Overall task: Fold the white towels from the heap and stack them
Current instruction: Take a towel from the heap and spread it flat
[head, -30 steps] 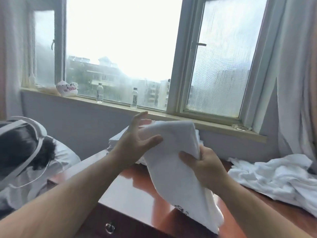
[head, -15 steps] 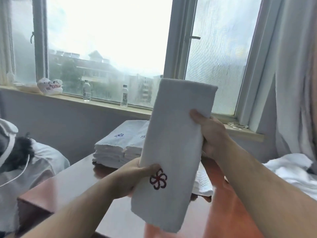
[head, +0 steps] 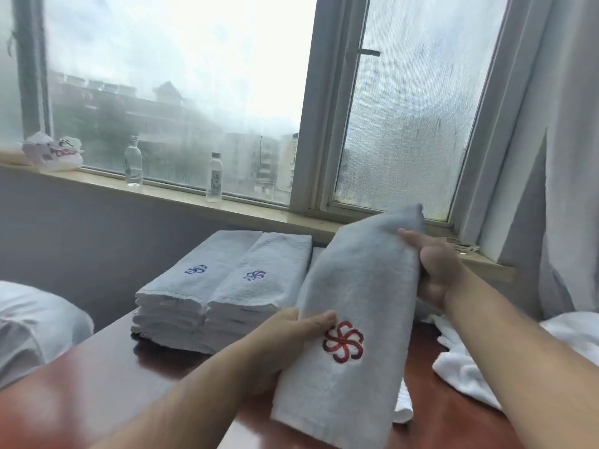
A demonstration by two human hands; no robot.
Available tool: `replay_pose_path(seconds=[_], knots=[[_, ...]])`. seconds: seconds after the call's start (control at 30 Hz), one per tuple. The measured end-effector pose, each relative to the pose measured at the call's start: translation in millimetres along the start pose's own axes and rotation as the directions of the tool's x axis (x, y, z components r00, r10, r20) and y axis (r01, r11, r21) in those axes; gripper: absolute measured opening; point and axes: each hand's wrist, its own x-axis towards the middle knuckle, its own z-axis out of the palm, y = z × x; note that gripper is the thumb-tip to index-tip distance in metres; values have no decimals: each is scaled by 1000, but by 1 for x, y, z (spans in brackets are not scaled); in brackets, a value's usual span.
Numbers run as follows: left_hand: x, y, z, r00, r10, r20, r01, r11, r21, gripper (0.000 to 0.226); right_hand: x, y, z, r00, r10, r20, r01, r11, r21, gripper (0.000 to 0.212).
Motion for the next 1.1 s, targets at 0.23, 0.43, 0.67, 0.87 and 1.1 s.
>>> replay_pose_path(seconds=[0.23, 0.43, 0.67, 0.87, 1.1], knots=[[35, -3, -6, 999, -30, -36, 33, 996, 79, 45, 43, 16, -16, 951, 271, -149, -296, 936, -190, 31], [65, 31, -19, 996, 7, -90, -1, 997, 72, 23, 98, -10, -1, 977, 193, -92, -209, 954, -216, 26], [123, 34, -42, 881, -49, -471, 248, 895, 372, 36, 177, 32, -1, 942, 281, -183, -332, 859, -390, 16], [136, 12, -49, 848, 26, -529, 405, 613, 679, 51, 183, 103, -13, 931, 214, -295, -337, 812, -476, 20], [130, 9, -45, 841, 129, -526, 387, 537, 750, 49, 194, 100, -17, 952, 138, -272, -254, 850, -461, 20]])
